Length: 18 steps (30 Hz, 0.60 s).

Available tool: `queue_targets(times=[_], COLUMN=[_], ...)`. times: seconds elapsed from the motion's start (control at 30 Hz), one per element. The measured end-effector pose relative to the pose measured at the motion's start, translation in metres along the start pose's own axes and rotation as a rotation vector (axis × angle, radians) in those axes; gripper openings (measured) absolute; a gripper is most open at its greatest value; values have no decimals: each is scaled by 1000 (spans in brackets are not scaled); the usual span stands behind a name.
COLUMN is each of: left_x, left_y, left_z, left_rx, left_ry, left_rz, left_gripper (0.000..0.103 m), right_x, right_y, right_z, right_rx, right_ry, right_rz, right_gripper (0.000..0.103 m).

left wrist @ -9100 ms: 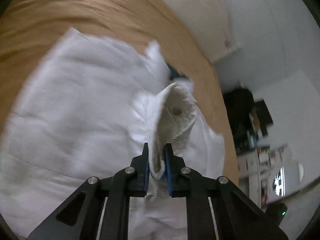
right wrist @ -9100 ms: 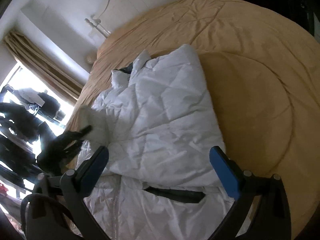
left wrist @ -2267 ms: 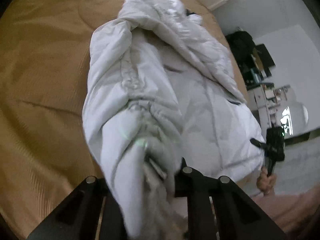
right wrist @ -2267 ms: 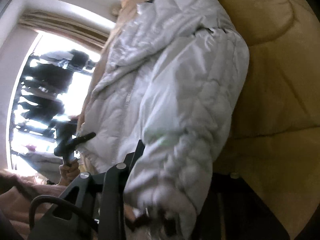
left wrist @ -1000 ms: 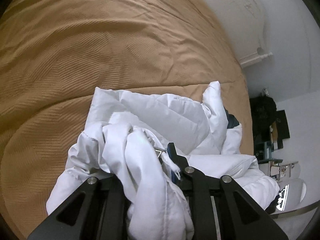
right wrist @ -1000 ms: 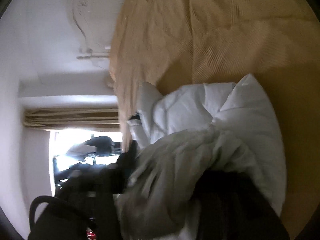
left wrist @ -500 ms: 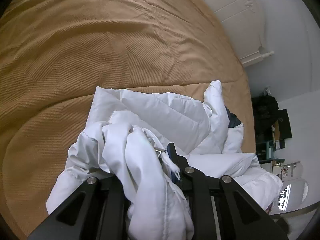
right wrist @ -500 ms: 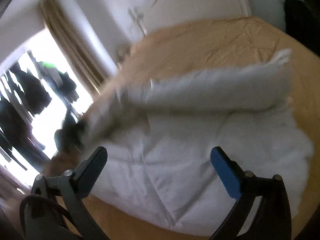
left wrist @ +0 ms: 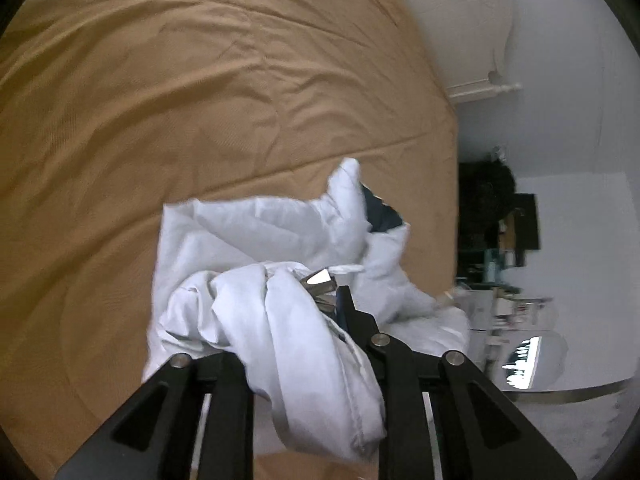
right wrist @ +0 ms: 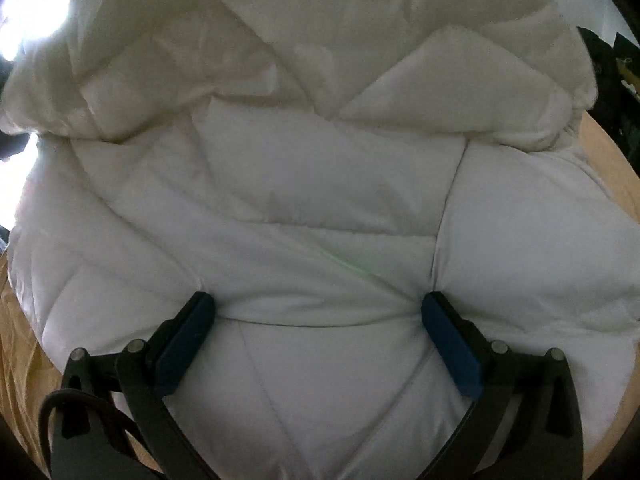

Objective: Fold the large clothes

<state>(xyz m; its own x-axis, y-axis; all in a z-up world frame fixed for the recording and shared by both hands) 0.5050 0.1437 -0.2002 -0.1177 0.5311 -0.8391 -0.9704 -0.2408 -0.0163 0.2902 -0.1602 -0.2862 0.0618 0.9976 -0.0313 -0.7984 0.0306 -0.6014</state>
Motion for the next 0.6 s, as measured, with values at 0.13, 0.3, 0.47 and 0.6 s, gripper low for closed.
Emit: queue_targets(times=[0.13,0.3,0.47,0.6], left_x=[5,-11,-11,-3], left_y=[12,10,59,105], left_z=[32,96,63,-16], left_rx=[-17,-238,-272,-222], left_ry=[15,9,-181,-297], left_rz=[69,-47,-244,-439], left_gripper=[74,103,102,100], right_x=[1,4,4,5], right_y=[-4,-9,-13,-37], right_z=[-5,-9,-1,27], right_rx=[3,7,19,-24], right_ry=[-6,-7,-8,-74], right_rz=[1,1,-16,-85], right_gripper=[103,103,103,103])
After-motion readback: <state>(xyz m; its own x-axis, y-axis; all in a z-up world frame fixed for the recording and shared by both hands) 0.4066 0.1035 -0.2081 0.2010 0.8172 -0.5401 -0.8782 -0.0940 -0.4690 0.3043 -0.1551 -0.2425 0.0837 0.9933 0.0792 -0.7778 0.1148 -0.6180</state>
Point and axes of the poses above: each gripper's, at about its wrist camera, not at the fingertips, and z roughly against the way its jaws point, x to its left, y to its underside, the point moved 8 cm from there along -z, roughly the way its jaws point, and after that the axes turned 8 degrees about y, right-handed, at the moved point
